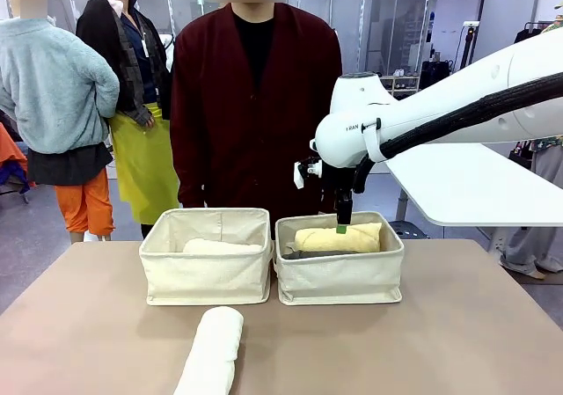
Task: Divide the towels into two baskets.
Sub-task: Pick up one hotel-folded towel from the bottom of the table and place it in the Fabric basket indicated by the person.
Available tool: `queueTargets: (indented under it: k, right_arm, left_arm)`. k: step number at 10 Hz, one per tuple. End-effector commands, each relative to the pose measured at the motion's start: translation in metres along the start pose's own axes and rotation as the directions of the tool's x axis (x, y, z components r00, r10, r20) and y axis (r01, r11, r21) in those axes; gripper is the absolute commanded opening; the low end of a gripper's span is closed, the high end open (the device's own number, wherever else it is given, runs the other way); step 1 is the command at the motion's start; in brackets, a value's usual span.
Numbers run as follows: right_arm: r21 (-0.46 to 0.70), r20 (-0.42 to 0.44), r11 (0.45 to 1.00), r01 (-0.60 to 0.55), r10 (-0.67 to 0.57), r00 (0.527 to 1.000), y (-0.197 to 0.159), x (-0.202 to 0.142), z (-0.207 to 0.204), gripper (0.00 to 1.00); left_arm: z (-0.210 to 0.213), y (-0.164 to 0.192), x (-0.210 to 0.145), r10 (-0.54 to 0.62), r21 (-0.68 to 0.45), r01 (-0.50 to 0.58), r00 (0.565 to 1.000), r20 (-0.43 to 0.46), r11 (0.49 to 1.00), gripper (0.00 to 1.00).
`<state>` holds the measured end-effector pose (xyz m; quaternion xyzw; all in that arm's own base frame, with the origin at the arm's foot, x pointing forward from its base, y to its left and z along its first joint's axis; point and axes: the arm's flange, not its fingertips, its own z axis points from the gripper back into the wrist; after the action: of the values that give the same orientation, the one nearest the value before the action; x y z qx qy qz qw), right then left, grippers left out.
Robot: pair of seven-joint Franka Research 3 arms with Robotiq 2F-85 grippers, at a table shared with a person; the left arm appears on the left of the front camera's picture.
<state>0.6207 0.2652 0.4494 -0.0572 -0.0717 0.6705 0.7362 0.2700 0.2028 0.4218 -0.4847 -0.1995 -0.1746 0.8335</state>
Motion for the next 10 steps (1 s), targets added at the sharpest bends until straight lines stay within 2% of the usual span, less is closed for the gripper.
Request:
queueTargets:
  k: [1,3,5,6,9,10]
  right_arm:
    - [0.0,0.0,1.0,0.0,0.0,1.0,0.0,0.0,0.0,1.0]
    - [0.03,0.024,0.998,0.053,-0.054,0.998,0.025,-0.026,0.024,1.0]
    - [0.074,0.081,0.993,0.089,-0.095,0.992,0.051,-0.069,0.045,1.0]
    - [0.082,0.095,0.987,0.141,-0.149,0.984,0.068,-0.093,0.057,1.0]
    - [0.147,0.195,0.947,0.284,-0.31,0.931,0.113,-0.163,0.078,1.0]
    - [0.166,0.251,0.926,0.341,-0.373,0.893,0.132,-0.196,0.086,1.0]
  left_arm:
    - [0.003,-0.002,-0.002,-0.008,-0.001,0.008,1.0,-0.002,1.0,1.0]
    - [0.003,-0.002,-0.002,-0.008,-0.001,0.008,1.0,-0.002,1.0,1.0]
    - [0.003,-0.002,-0.002,-0.008,-0.001,0.008,1.0,-0.002,1.0,1.0]
    - [0.003,-0.002,-0.002,-0.008,-0.001,0.008,1.0,-0.002,1.0,1.0]
    - [0.003,-0.002,-0.002,-0.008,-0.001,0.008,1.0,-0.002,1.0,1.0]
    - [0.003,-0.002,-0.002,-0.008,-0.001,0.008,1.0,-0.002,1.0,1.0]
